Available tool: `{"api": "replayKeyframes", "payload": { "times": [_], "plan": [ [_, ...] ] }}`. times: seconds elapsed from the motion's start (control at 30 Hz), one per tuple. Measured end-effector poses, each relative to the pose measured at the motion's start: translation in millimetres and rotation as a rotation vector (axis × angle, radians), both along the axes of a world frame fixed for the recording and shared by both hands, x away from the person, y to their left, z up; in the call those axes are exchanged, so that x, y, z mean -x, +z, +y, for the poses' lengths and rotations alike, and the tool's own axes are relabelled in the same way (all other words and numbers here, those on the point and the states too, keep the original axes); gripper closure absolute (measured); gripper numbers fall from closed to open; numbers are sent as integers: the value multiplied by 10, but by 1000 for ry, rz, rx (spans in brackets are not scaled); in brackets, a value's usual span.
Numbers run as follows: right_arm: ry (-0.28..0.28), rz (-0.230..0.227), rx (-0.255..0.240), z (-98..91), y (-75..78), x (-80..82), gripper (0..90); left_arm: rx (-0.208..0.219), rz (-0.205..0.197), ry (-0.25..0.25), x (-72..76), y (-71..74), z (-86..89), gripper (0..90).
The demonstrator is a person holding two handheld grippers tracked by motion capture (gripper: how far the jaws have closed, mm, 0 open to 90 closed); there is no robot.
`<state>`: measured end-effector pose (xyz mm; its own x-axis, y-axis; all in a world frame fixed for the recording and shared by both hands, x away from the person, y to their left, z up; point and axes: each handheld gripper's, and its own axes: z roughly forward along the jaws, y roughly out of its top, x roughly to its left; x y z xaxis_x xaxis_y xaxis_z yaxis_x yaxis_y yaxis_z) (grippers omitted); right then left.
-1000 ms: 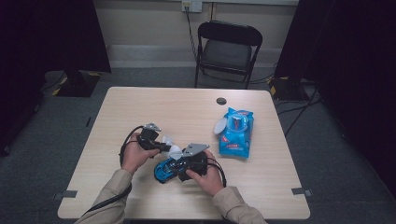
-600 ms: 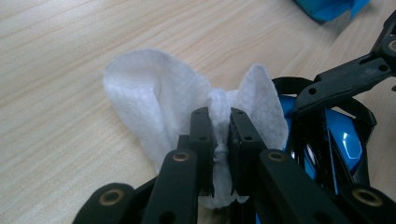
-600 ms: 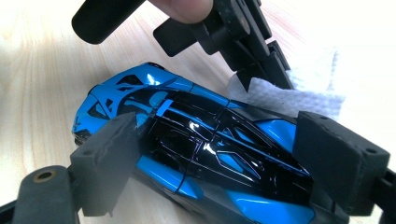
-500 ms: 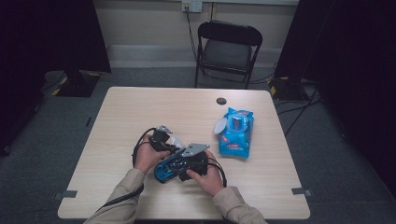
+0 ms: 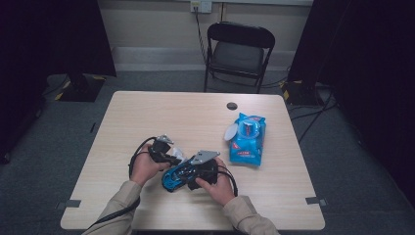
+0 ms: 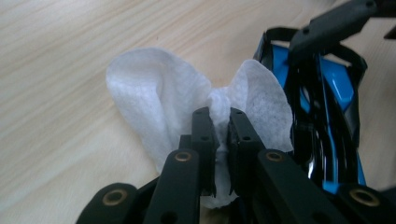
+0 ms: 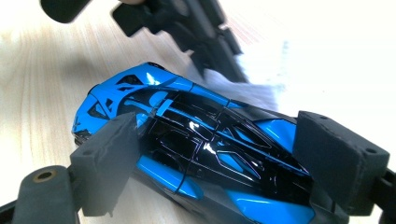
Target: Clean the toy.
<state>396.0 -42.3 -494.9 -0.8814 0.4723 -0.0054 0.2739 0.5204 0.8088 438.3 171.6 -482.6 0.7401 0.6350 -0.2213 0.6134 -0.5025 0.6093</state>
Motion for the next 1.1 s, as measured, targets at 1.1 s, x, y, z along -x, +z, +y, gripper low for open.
{"api": "replayKeyframes", "payload": {
  "times": [1.1],
  "plan": [
    [1, 3, 3, 6, 4, -3, 141, -19, 0, 13, 566, 22, 557, 831]
  ]
}}
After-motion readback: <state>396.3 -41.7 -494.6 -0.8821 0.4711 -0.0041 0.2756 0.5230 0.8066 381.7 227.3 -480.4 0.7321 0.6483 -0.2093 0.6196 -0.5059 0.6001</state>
